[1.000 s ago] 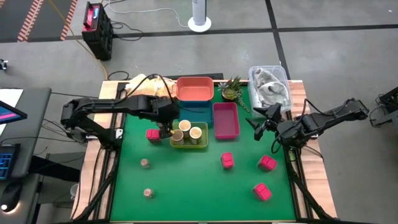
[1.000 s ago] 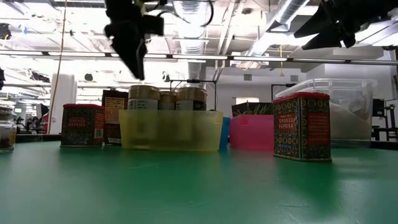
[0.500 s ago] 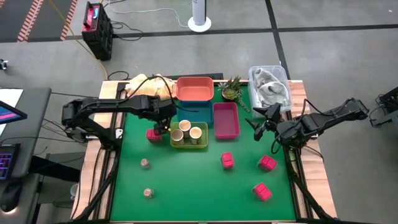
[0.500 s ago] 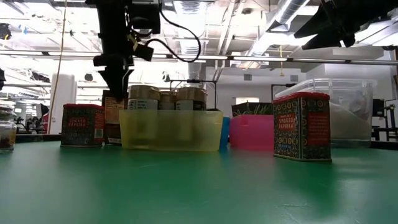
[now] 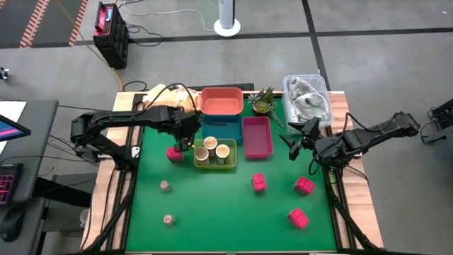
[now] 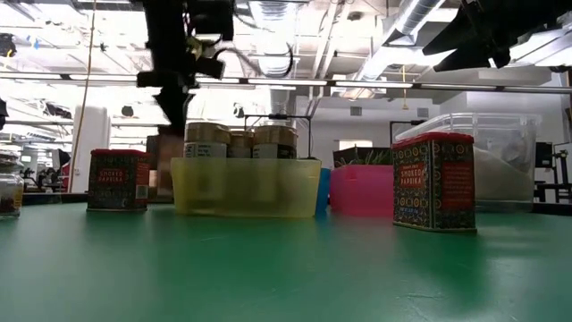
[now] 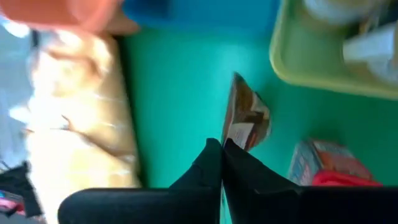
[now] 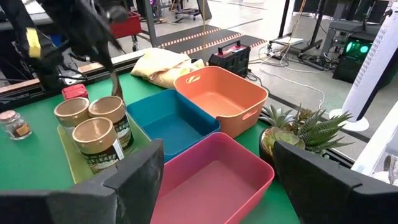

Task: Sort spices by type
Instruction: Put the brown seasoning pack into the blue bin

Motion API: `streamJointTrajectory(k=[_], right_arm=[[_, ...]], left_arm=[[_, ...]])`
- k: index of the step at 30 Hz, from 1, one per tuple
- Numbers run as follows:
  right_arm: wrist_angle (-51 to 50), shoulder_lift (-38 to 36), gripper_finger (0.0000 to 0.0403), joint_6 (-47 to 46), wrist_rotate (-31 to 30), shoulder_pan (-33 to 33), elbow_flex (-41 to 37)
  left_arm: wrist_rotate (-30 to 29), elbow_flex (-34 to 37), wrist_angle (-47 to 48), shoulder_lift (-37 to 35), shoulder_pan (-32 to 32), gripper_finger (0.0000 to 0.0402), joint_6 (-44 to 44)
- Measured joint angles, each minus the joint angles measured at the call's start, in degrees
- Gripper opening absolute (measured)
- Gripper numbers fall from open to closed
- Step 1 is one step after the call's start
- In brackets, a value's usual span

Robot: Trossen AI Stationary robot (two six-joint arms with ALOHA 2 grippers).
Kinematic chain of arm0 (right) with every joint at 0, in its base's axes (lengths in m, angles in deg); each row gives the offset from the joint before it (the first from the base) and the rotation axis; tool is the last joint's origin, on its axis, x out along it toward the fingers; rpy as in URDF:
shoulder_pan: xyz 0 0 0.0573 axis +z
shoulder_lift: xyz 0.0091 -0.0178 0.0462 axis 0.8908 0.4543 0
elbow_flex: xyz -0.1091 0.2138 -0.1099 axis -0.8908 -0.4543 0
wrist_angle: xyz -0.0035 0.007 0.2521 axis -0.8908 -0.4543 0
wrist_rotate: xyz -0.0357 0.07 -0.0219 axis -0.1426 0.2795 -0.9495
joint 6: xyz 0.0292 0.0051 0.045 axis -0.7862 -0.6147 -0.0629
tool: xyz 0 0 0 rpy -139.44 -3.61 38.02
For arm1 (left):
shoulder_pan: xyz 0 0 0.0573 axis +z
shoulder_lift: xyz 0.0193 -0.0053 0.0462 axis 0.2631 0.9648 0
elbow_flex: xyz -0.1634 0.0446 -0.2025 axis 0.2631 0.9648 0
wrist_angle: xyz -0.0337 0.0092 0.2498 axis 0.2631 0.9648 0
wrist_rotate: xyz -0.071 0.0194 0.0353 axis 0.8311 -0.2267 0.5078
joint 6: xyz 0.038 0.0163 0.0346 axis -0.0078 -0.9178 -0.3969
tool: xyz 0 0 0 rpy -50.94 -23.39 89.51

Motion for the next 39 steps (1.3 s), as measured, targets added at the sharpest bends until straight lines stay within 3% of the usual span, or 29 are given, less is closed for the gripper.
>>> streamJointTrajectory(k=[7,11,18,24,33,39], right_arm=[[0.00,0.00,0.0327,-0.01,0.00,0.00,0.00],[0.02,0.00,0.0327,-0.02,-0.04,-0.18,0.00],[0.63,0.00,0.0327,0.00,-0.07,-0.24,0.03],[0.59,0.00,0.0327,0.27,-0.09,-0.33,0.07],[0.56,-0.02,0.0327,0.44,-0.09,-0.37,0.07],[0.44,-0.01,0.0327,0.61,-0.09,-0.37,0.07]], left_arm=[[-1.67,-9.55,0.39,0.00,0.11,0.0001,-3.76],[-3.23,-12.91,-4.06,-0.04,0.35,0.0001,-6.08],[-2.58,-13.08,-15.51,2.03,0.75,0.0000,-15.75],[1.72,-13.09,-22.57,7.75,2.57,0.0000,-16.33],[3.26,-13.08,-26.77,17.76,3.01,0.0000,-19.09],[6.02,-13.04,-25.84,19.56,2.88,0.0000,-18.44]])
